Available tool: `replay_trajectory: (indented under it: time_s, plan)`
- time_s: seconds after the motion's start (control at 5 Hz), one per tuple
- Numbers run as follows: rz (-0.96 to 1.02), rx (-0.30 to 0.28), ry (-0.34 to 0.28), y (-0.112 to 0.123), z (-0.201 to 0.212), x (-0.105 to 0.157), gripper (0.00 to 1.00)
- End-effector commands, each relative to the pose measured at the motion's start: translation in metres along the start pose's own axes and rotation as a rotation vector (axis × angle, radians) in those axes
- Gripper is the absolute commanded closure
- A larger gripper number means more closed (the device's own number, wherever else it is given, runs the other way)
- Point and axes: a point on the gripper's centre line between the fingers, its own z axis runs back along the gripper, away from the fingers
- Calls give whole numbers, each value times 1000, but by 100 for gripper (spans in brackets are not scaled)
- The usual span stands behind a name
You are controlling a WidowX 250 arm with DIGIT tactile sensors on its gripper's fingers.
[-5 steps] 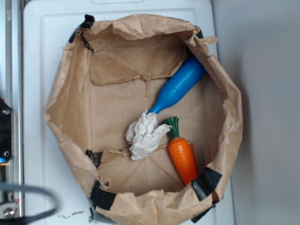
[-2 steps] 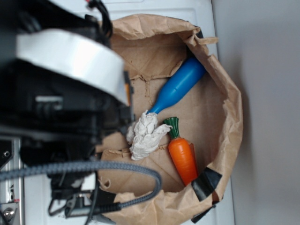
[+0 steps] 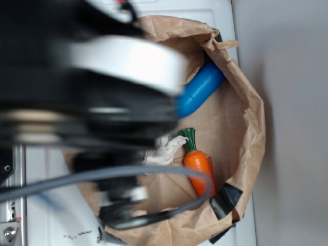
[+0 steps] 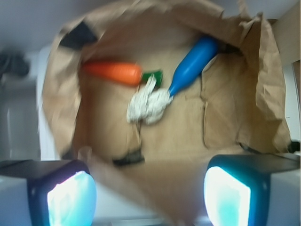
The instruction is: Grab the blue bottle.
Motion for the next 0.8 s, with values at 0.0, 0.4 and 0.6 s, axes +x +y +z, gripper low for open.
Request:
replay_trajectory:
  time_s: [0.0,0.4,0.6]
  plan:
    - [245,34,-93,12,0,38,0]
    - [397,72,-110,32,-5,36,0]
    - [397,72,-110,32,-5,36,0]
